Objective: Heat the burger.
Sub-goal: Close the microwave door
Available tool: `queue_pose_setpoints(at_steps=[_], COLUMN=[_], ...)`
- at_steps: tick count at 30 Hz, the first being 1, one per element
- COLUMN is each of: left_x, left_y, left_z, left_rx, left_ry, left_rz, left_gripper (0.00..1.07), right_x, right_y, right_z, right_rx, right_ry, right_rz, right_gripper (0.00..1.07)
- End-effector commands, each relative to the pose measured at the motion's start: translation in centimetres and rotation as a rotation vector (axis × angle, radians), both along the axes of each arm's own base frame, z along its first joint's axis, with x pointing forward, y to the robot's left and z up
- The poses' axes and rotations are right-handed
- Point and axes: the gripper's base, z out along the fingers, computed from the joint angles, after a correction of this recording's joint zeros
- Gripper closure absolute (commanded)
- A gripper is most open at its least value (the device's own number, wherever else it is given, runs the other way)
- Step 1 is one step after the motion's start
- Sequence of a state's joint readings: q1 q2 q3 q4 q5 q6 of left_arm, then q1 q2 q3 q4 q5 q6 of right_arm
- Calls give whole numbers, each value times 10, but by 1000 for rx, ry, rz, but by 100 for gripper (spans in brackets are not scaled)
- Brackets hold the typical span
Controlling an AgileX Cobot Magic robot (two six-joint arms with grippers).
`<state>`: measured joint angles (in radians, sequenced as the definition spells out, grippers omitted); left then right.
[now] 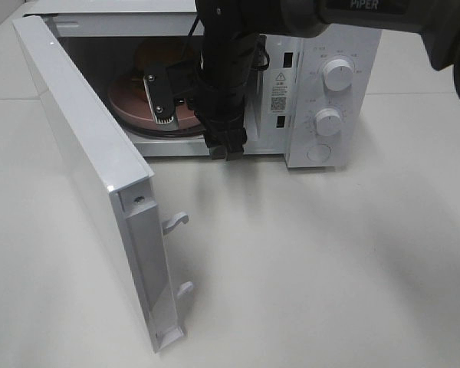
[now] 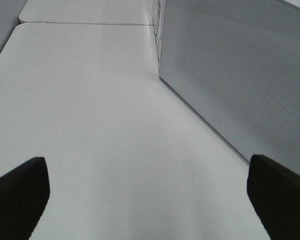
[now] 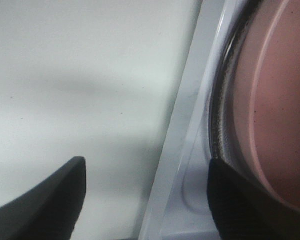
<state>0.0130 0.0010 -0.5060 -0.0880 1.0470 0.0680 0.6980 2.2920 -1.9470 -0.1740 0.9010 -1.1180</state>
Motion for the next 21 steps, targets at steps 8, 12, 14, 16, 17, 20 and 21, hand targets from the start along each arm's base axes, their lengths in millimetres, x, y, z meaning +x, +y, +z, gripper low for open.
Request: queue_pose_setpoints(at_steps=[8, 12, 14, 16, 17, 20, 21], left_x=[0, 0, 0, 0, 0, 0, 0], left_y=[0, 0, 0, 0, 0, 0, 0], left_z=[0, 0, 0, 0, 0, 0, 0], left_rx=[-7, -7, -7, -7, -7, -7, -7], left_ry=[-4, -4, -4, -4, -4, -4, -4], left_rz=[4, 4, 4, 4, 4, 4, 4], left_gripper=[2, 2, 2, 2, 2, 2, 2], right_x=[-23, -39, -46, -58, -58, -69, -73], right_y=[-25, -36, -42, -50, -50, -59, -63], right_z=[19, 27, 31, 38, 38, 41, 44], right_rx=[-27, -22, -25, -18, -18, -3, 7], right_ry=[32, 63, 67, 64, 64, 60, 57], right_rz=[6, -2, -1, -17, -17, -52, -66], right_gripper=[45, 45, 45, 45, 45, 42, 39])
